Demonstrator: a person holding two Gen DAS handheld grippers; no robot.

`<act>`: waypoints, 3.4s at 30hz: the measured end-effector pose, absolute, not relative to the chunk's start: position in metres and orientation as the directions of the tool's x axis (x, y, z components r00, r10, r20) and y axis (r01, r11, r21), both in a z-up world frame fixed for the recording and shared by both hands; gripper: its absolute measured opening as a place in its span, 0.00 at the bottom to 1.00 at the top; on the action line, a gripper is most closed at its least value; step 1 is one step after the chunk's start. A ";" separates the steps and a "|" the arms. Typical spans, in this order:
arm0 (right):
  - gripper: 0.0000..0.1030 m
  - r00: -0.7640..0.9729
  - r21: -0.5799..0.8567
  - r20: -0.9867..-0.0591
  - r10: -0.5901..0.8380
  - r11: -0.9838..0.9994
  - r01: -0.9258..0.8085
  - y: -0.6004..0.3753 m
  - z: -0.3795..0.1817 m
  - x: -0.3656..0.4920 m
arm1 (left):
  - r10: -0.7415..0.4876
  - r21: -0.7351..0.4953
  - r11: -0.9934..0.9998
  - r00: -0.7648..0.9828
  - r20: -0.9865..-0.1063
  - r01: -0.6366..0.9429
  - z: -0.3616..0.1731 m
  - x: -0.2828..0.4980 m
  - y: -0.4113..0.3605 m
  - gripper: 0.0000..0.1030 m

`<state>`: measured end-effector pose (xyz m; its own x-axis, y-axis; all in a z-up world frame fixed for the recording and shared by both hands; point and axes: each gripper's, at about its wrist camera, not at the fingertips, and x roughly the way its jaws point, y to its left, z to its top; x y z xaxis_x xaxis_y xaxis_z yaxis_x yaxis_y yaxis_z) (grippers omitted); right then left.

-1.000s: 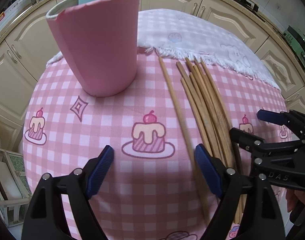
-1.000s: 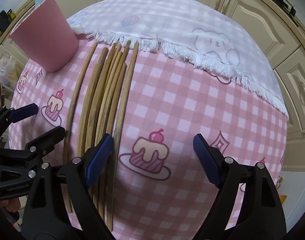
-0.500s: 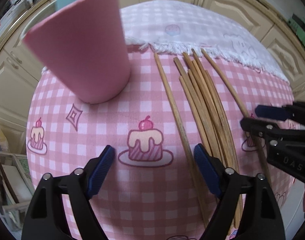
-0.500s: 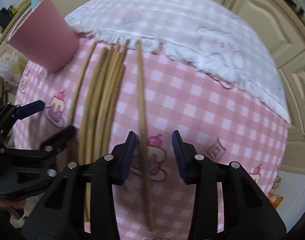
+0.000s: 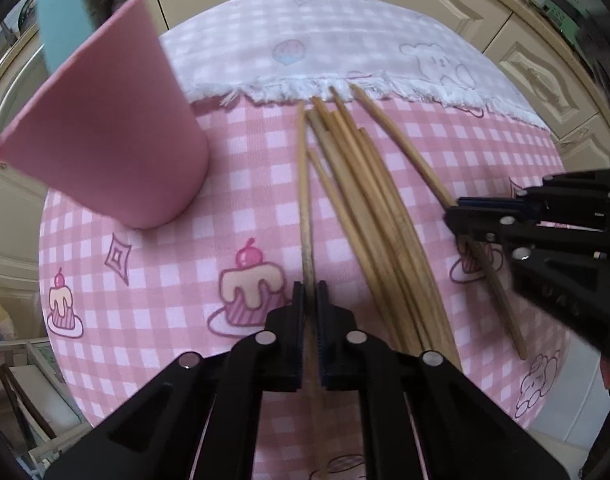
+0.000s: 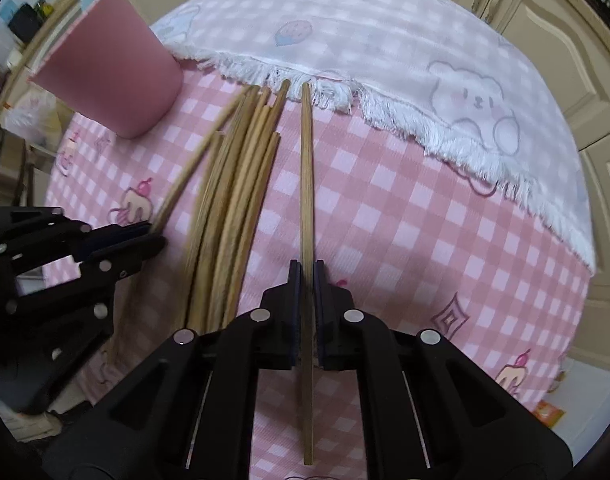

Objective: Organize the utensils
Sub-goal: 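Grasp a second chopstick with the left tool, then lift the chopsticks upright with both tools over the pink cup, then release the chopsticks into the pink cup with both tools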

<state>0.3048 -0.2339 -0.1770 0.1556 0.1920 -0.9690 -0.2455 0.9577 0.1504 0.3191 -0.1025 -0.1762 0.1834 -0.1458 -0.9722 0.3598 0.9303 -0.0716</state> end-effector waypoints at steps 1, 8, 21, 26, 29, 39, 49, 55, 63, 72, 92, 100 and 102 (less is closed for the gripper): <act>0.06 0.166 0.160 -0.965 0.204 0.957 -0.242 -0.237 -0.175 0.303 | -0.147 -0.069 0.930 0.194 -0.970 0.361 -0.175 0.317 -0.101 0.05; 0.06 0.282 0.280 -0.900 0.332 0.937 -0.211 -0.258 -0.151 0.282 | -0.223 -0.125 0.926 0.250 -0.942 0.356 -0.170 0.295 -0.087 0.04; 0.06 0.515 0.420 -0.716 0.472 0.880 -0.223 -0.265 -0.098 0.253 | -0.394 -0.193 0.899 0.533 -0.749 0.394 -0.098 0.255 -0.042 0.04; 0.06 0.588 0.454 -0.628 0.510 0.853 -0.256 -0.259 -0.080 0.254 | -0.413 -0.195 0.902 0.635 -0.653 0.386 -0.066 0.252 -0.024 0.04; 0.06 0.628 0.466 -0.567 0.534 0.836 -0.290 -0.251 -0.062 0.258 | -0.408 -0.190 0.908 0.689 -0.599 0.373 -0.047 0.252 -0.013 0.04; 0.06 0.706 0.466 -0.403 0.583 0.794 -0.390 -0.209 -0.006 0.295 | -0.362 -0.197 0.931 0.845 -0.393 0.307 0.013 0.270 0.034 0.05; 0.06 0.797 0.444 -0.293 0.529 0.813 -0.376 -0.173 0.016 0.339 | -0.324 -0.177 0.942 0.912 -0.252 0.286 0.030 0.309 0.034 0.05; 0.06 0.822 0.382 -0.282 0.495 0.844 -0.377 -0.153 0.012 0.354 | -0.302 -0.178 0.948 0.919 -0.254 0.263 0.015 0.337 0.034 0.05; 0.06 0.830 0.365 -0.313 0.462 0.865 -0.344 -0.148 -0.015 0.369 | -0.296 -0.189 0.950 0.907 -0.301 0.248 -0.018 0.354 0.033 0.05; 0.08 0.802 0.359 -0.374 0.465 0.870 -0.337 -0.145 -0.034 0.369 | -0.308 -0.188 0.948 0.887 -0.345 0.256 -0.039 0.351 0.031 0.06; 0.94 0.808 0.411 -0.428 0.405 0.883 -0.225 -0.217 -0.019 0.312 | -0.197 -0.109 0.980 0.891 -0.409 0.166 -0.014 0.285 0.036 0.94; 0.94 0.793 0.381 -0.484 0.371 0.905 -0.190 -0.231 -0.022 0.287 | -0.190 -0.110 0.981 0.878 -0.439 0.158 -0.014 0.261 0.034 0.94; 0.94 0.779 0.379 -0.504 0.374 0.906 -0.189 -0.235 -0.022 0.281 | -0.189 -0.107 0.982 0.876 -0.443 0.157 -0.014 0.253 0.034 0.94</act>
